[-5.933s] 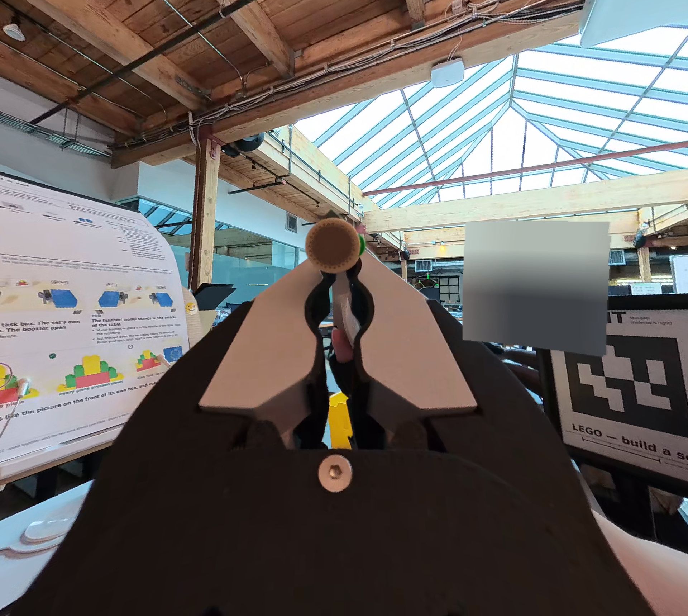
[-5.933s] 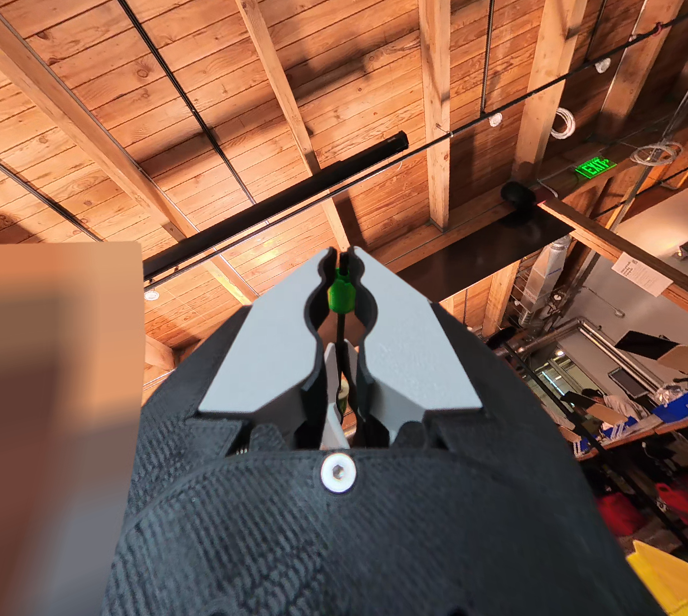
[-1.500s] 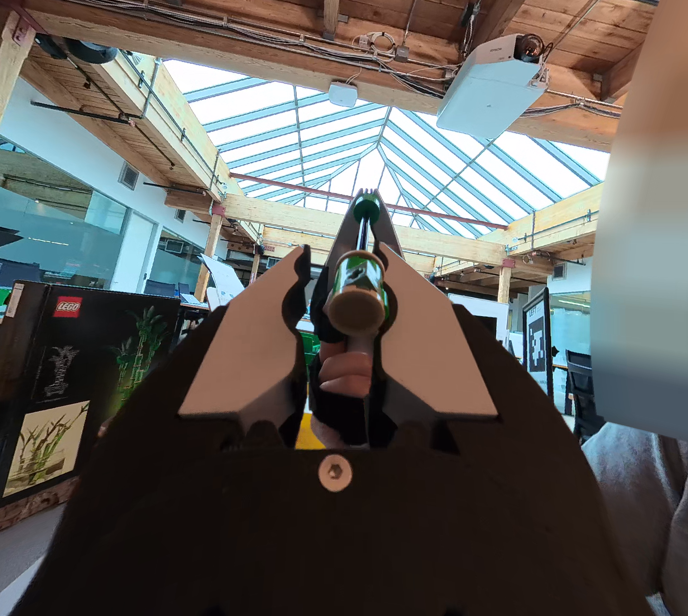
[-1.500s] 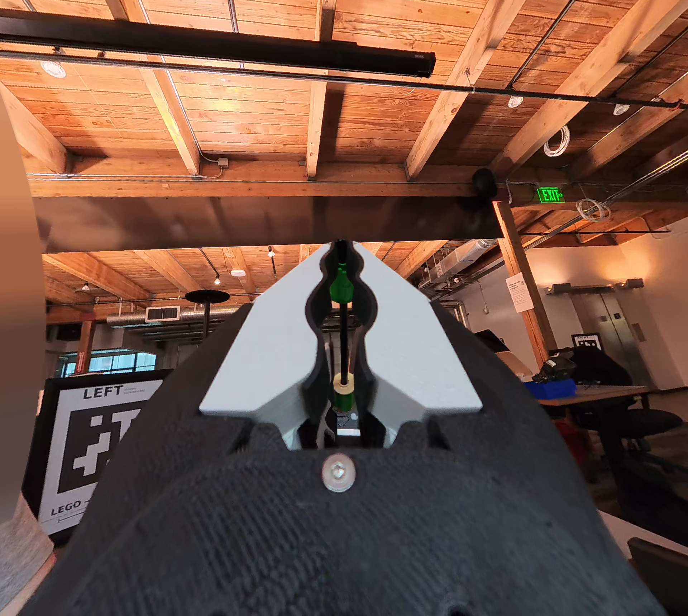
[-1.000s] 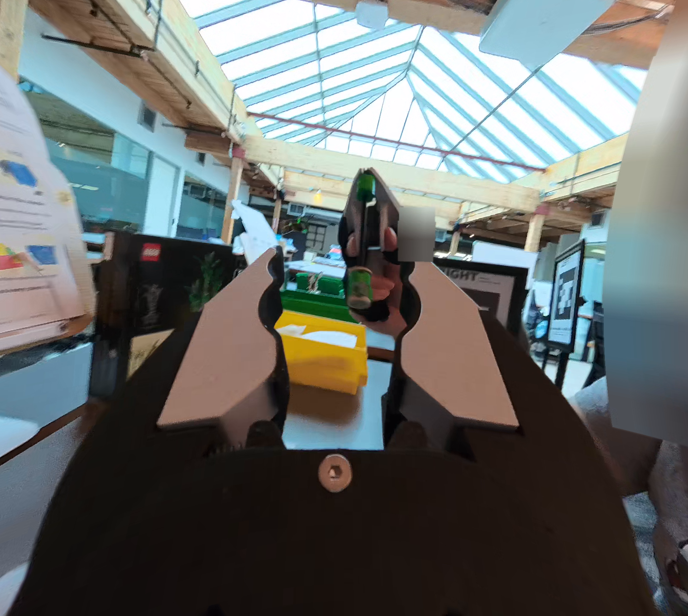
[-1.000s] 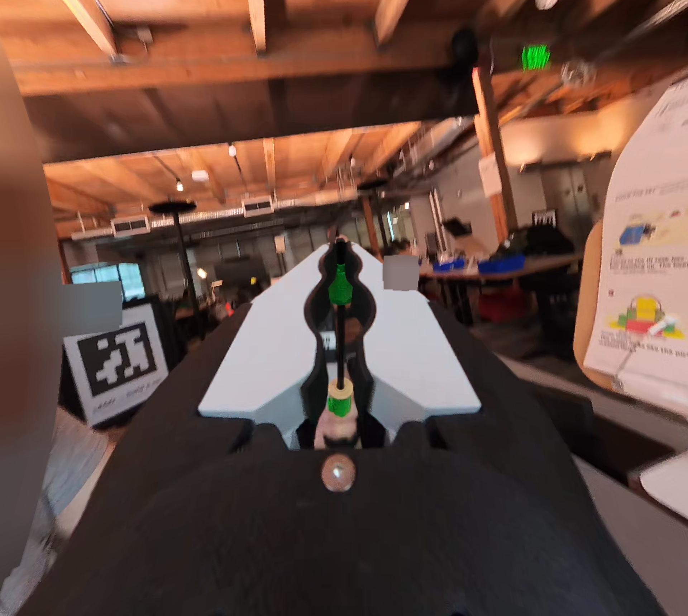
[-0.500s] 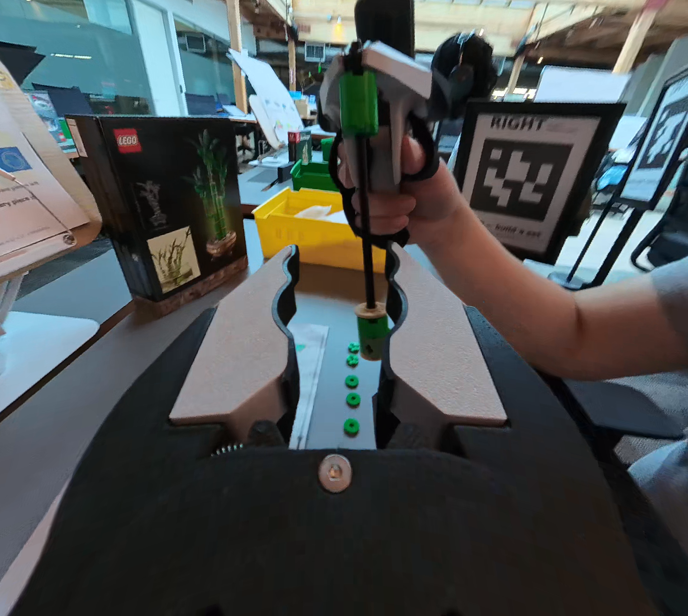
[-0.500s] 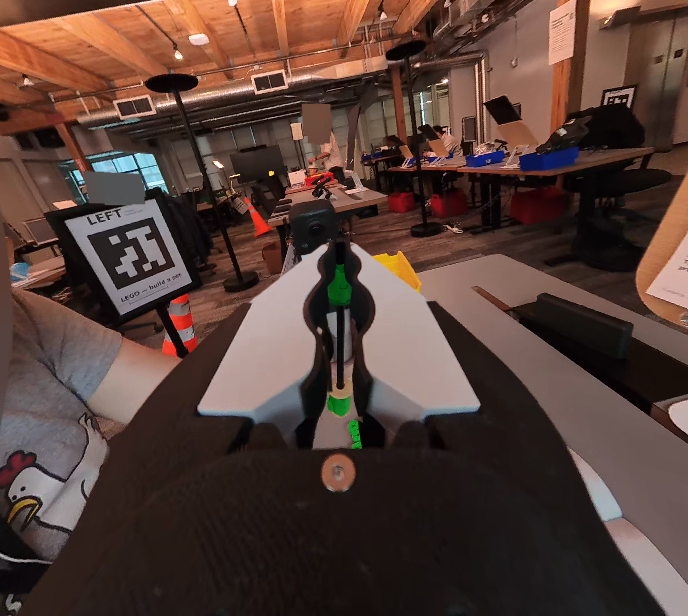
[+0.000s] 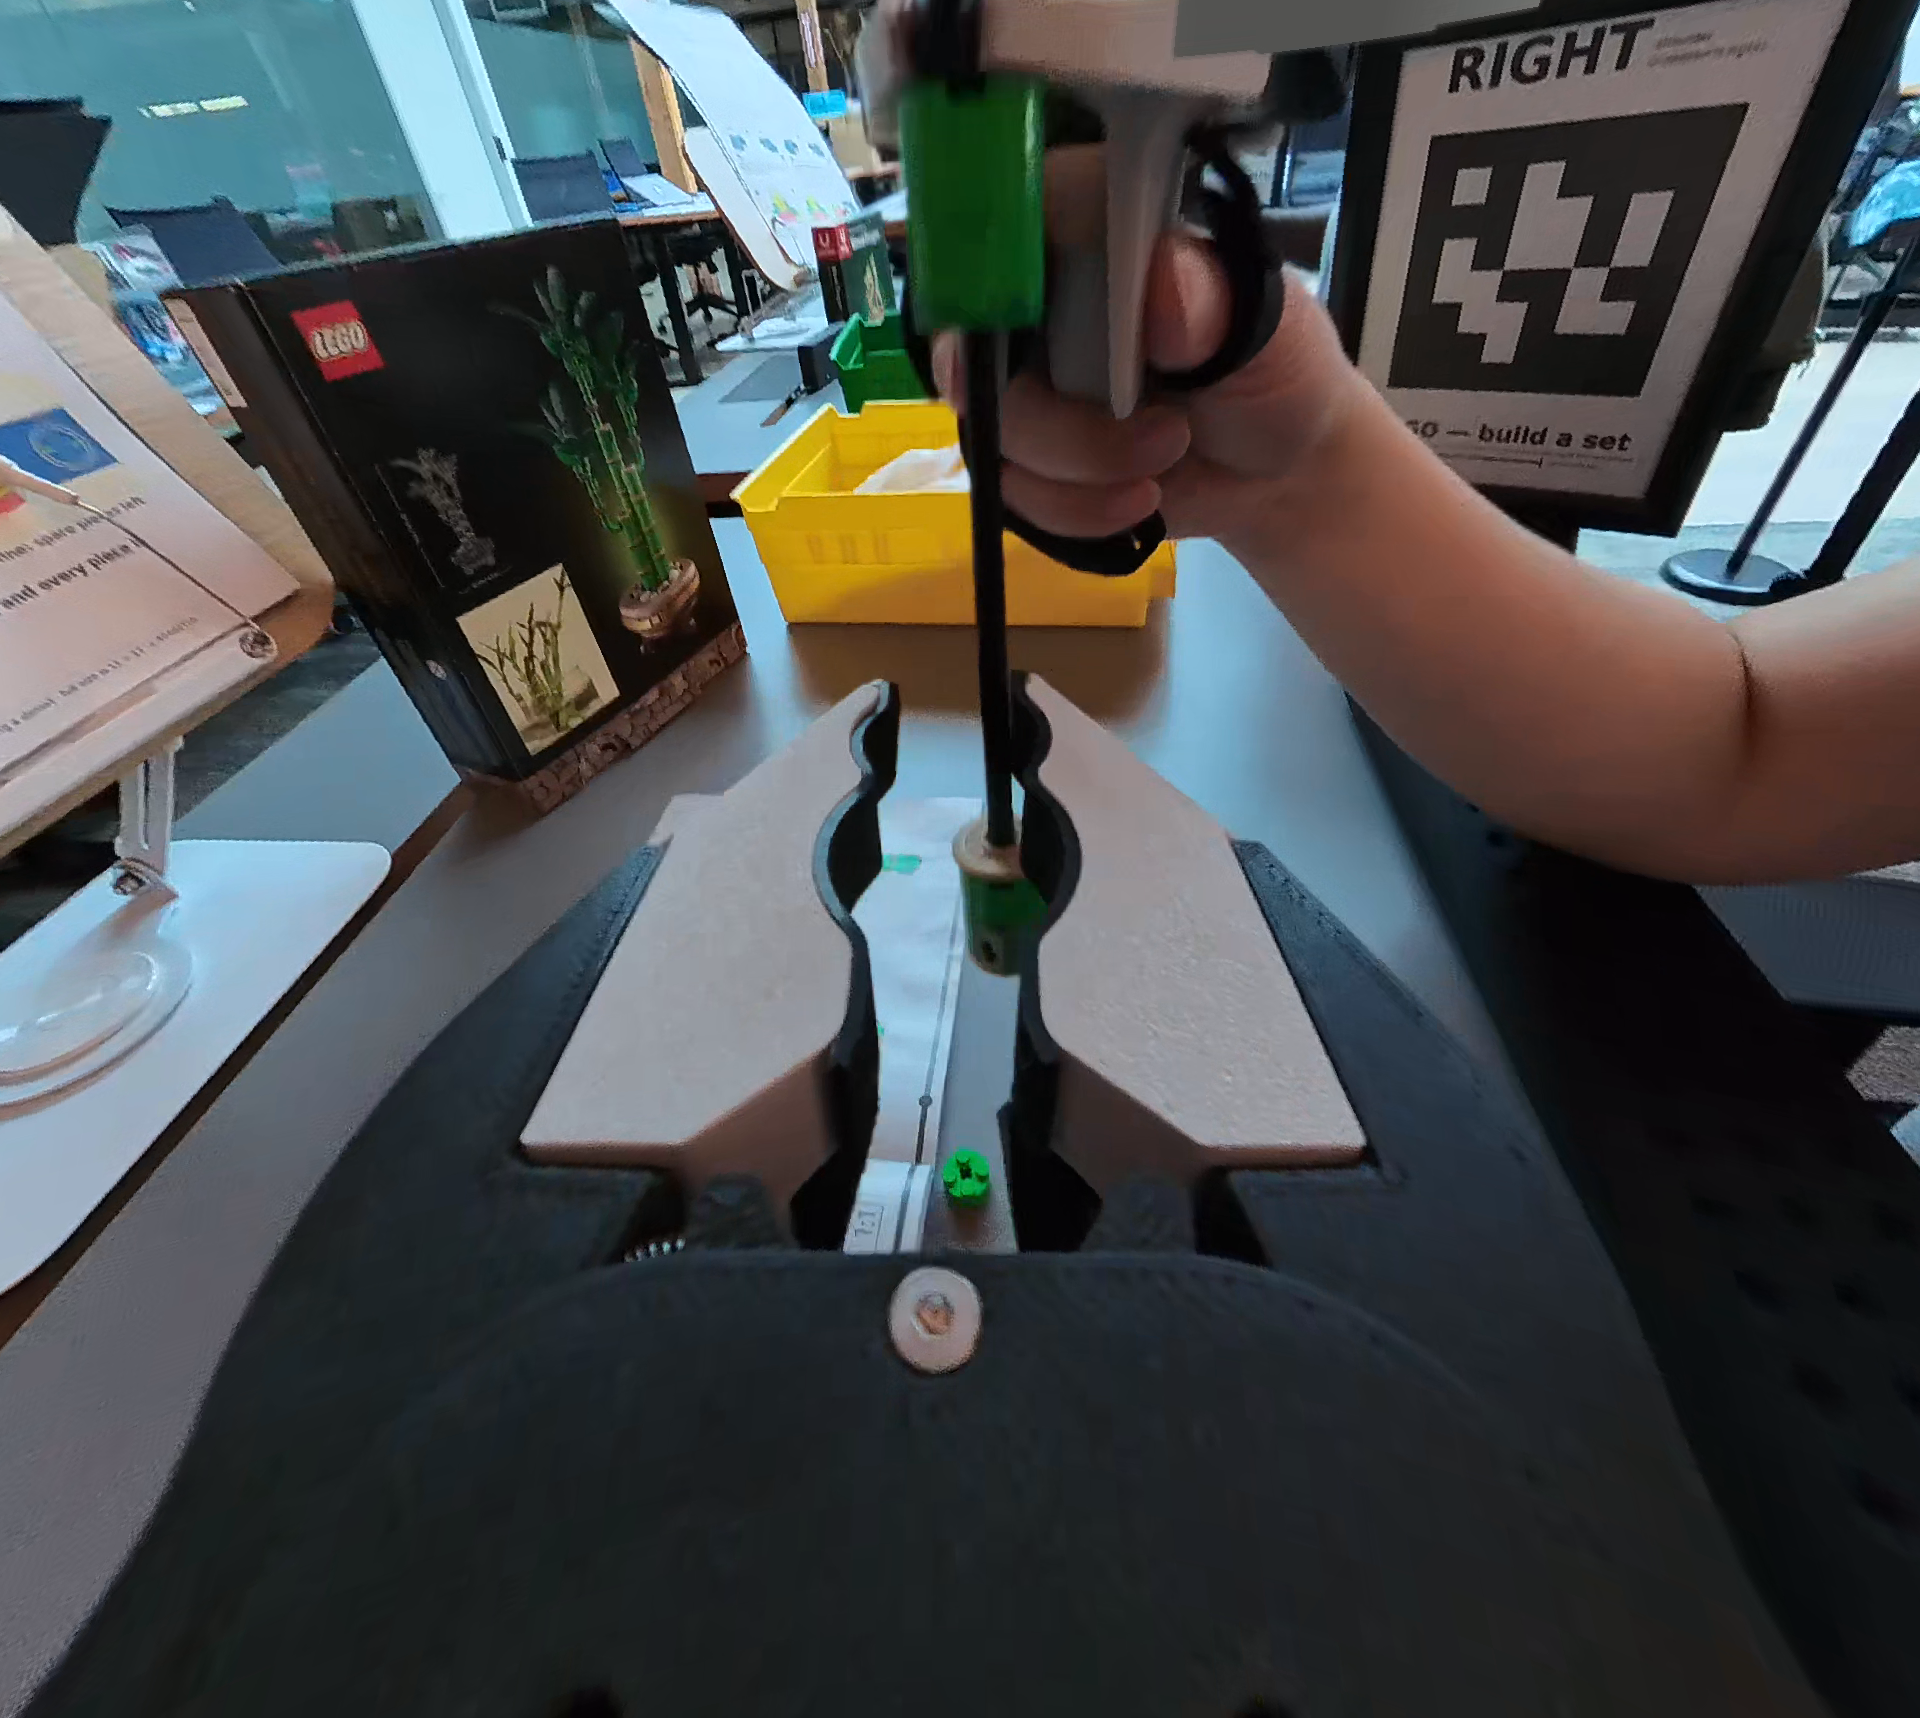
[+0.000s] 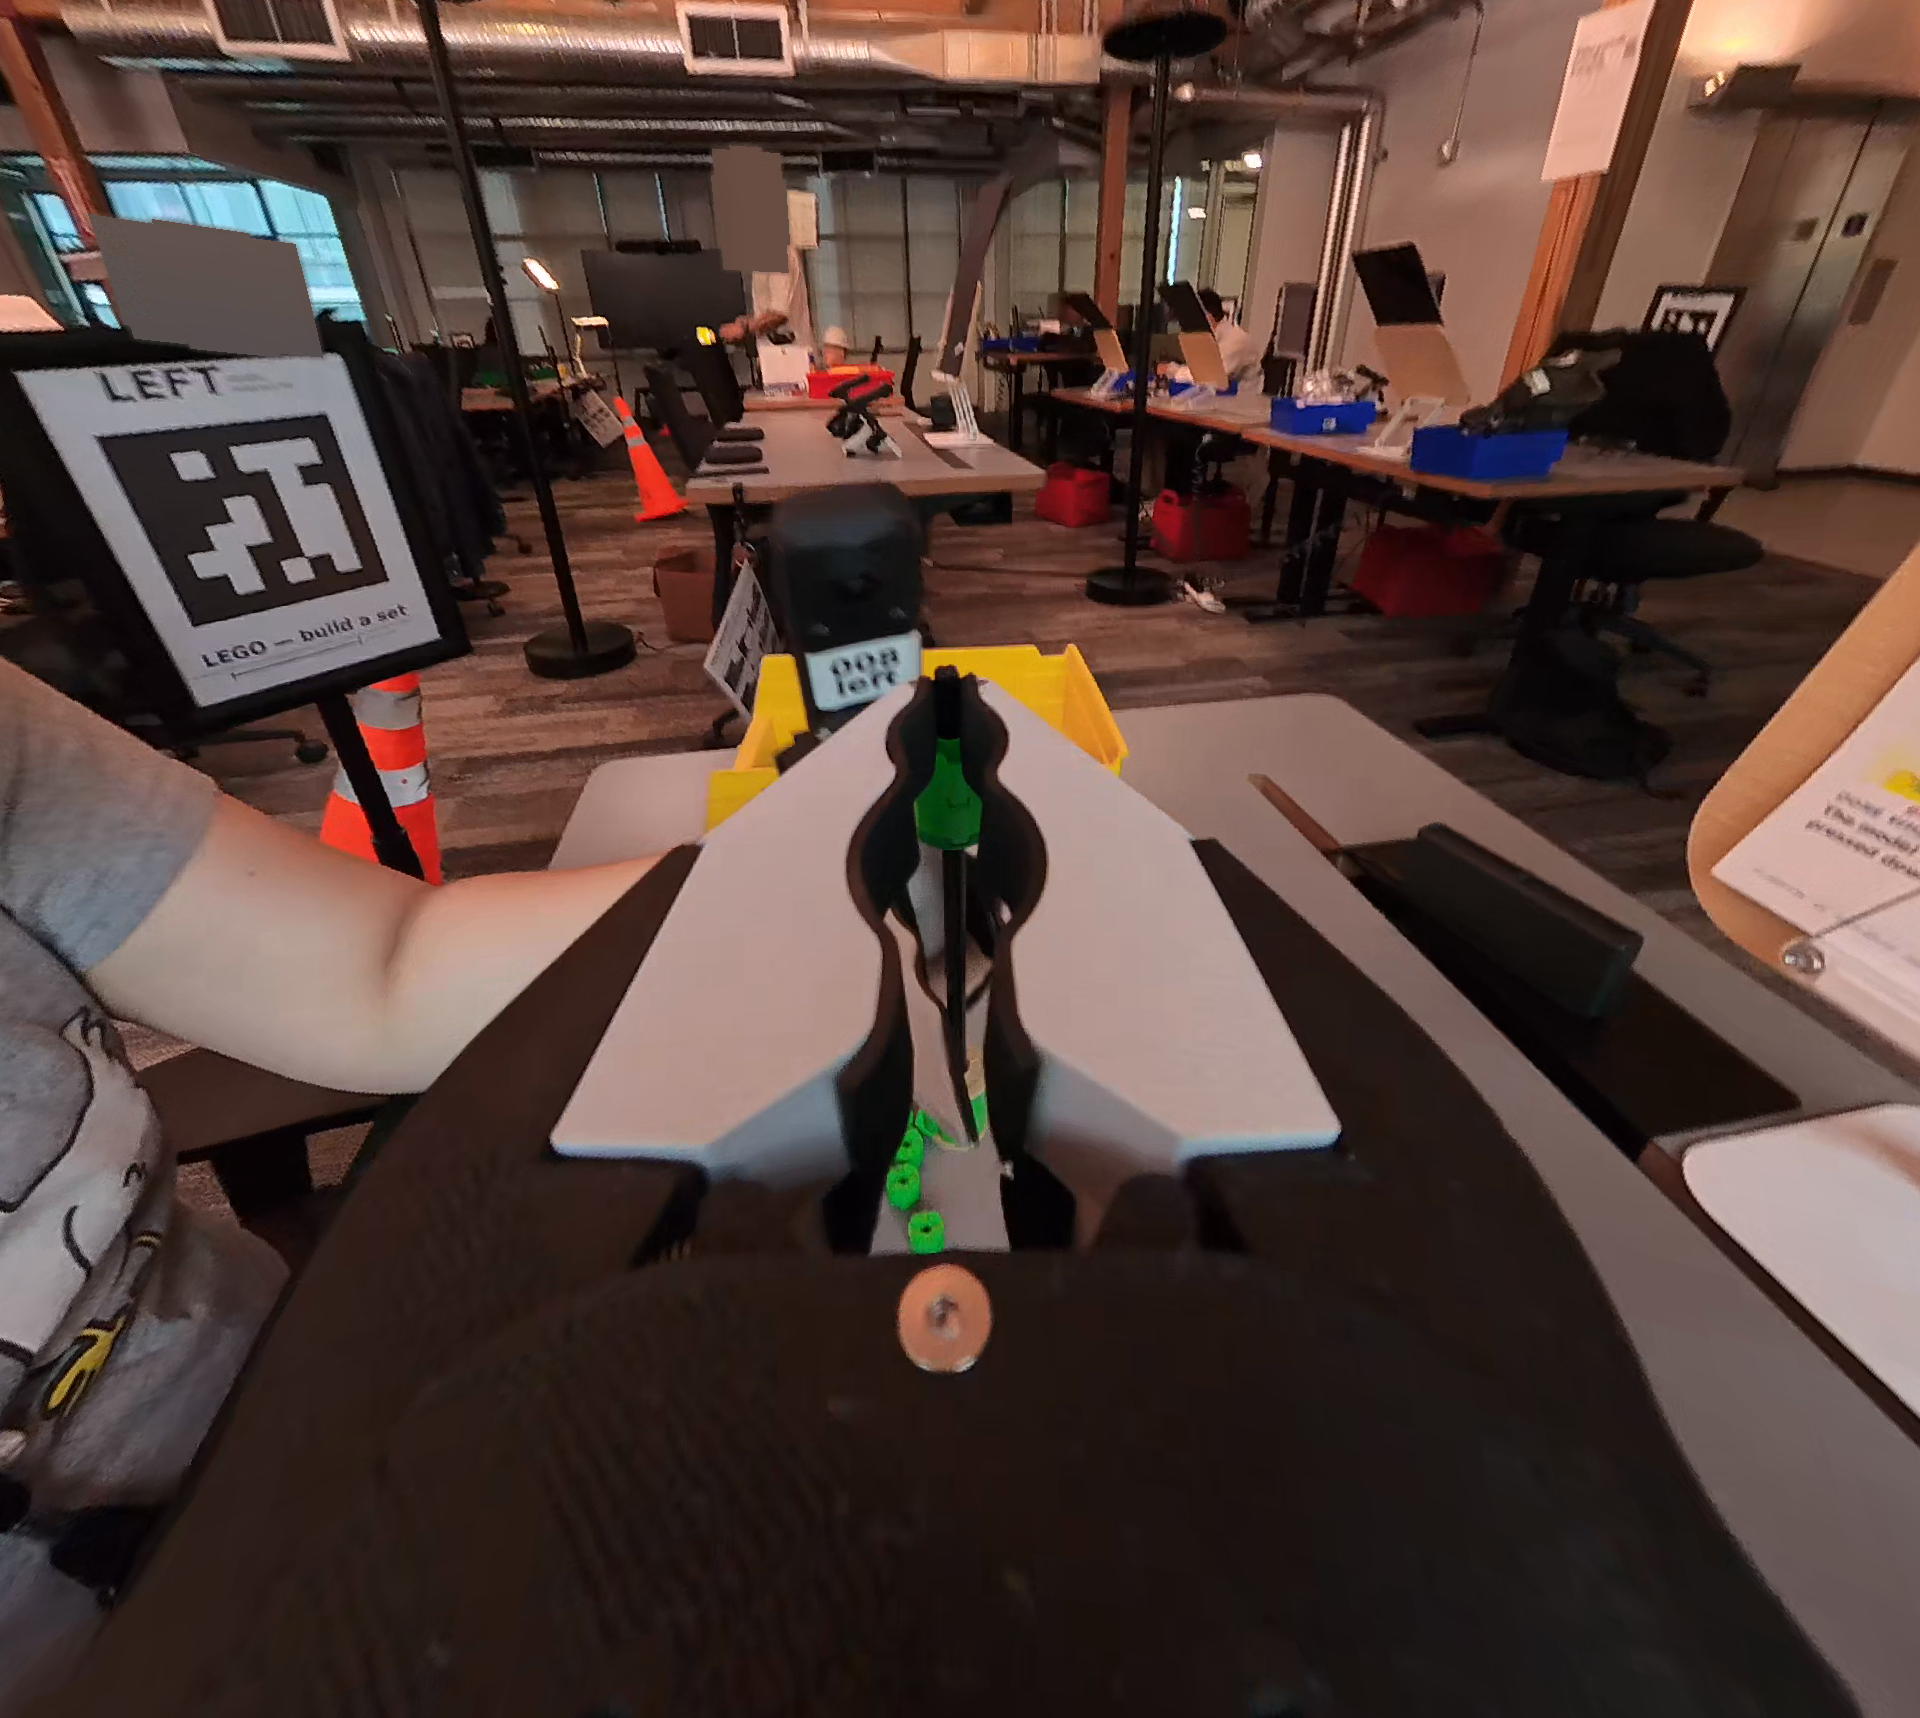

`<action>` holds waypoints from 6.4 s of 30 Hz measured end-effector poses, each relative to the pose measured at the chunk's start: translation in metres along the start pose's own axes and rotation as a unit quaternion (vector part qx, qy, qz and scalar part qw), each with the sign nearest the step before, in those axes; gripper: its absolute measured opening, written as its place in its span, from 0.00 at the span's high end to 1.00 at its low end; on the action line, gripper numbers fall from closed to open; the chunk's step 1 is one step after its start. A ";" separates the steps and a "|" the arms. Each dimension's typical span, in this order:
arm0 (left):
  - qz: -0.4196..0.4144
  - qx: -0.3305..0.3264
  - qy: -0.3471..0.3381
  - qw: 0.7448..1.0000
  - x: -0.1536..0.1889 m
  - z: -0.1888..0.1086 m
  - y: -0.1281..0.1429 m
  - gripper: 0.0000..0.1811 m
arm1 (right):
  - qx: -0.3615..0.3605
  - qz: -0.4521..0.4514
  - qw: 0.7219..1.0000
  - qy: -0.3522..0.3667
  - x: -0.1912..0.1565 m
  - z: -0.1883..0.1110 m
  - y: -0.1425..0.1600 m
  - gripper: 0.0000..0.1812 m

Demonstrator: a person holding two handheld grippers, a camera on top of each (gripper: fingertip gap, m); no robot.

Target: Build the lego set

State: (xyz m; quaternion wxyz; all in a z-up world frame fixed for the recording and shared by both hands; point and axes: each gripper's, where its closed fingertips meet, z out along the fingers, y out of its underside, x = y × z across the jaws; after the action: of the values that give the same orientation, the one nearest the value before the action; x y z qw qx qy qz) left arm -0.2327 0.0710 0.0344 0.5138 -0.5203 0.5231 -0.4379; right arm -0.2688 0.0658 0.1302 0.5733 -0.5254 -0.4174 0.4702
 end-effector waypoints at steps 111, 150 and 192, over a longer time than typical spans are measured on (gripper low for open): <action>0.033 -0.090 0.053 0.994 0.021 0.020 0.037 1.00 | -0.147 -0.042 0.983 -0.097 -0.003 -0.027 0.076 0.95; -0.187 0.151 0.137 0.961 0.014 -0.025 -0.049 0.80 | -0.072 0.132 0.986 -0.077 0.002 -0.012 0.034 0.99; -0.291 0.143 0.126 0.938 -0.017 -0.033 -0.031 0.92 | -0.023 0.227 0.972 -0.055 0.029 0.020 0.054 1.00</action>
State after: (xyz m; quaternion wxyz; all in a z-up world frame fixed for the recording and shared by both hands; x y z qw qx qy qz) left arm -0.2641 0.0835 0.0694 0.3632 -0.5113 0.3408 -0.7004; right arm -0.2878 0.0985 0.0781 0.4155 -0.5926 -0.3288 0.6067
